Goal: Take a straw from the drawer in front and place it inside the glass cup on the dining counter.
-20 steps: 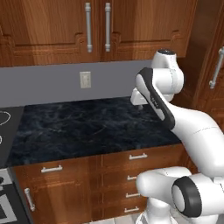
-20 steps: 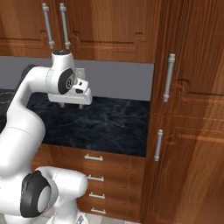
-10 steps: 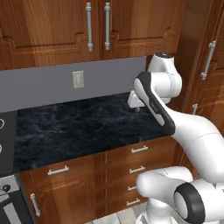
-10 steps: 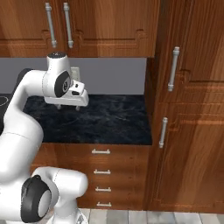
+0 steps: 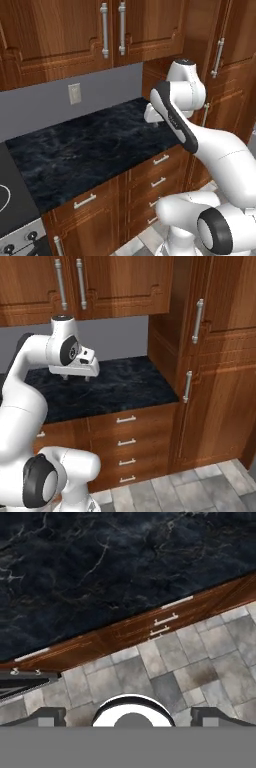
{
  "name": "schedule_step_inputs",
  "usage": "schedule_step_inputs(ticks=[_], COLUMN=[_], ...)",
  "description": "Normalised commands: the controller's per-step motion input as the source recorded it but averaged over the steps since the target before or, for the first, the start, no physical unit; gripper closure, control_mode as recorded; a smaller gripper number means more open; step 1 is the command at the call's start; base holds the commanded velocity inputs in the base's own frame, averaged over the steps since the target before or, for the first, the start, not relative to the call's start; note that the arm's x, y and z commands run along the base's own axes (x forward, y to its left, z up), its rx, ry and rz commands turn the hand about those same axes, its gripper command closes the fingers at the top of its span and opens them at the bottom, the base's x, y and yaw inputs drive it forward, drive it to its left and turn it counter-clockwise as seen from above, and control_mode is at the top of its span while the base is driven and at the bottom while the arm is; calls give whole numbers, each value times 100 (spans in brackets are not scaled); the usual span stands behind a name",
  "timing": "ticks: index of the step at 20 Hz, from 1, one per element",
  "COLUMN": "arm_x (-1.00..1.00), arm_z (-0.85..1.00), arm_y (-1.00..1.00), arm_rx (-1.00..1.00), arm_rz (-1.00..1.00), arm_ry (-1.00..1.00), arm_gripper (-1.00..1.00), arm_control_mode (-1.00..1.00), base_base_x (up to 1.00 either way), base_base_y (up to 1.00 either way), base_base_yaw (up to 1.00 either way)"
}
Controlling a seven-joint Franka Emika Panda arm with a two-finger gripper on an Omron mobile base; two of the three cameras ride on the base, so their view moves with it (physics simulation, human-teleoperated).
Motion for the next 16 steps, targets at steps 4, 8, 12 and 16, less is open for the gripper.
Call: schedule_step_inputs(ticks=[4,8,12,16], arm_x=[0,0,0,0], arm_z=[0,0,0,0], arm_y=[0,0,0,0], arm_rx=[0,0,0,0], arm_rz=[0,0,0,0], arm_ry=[0,0,0,0], arm_gripper=[-100,-100,-100,-100], arm_control_mode=[100,100,100,100], base_base_x=[0,0,0,0], base_base_y=[57,49,51,57], base_base_yaw=[-49,-49,-48,-43])
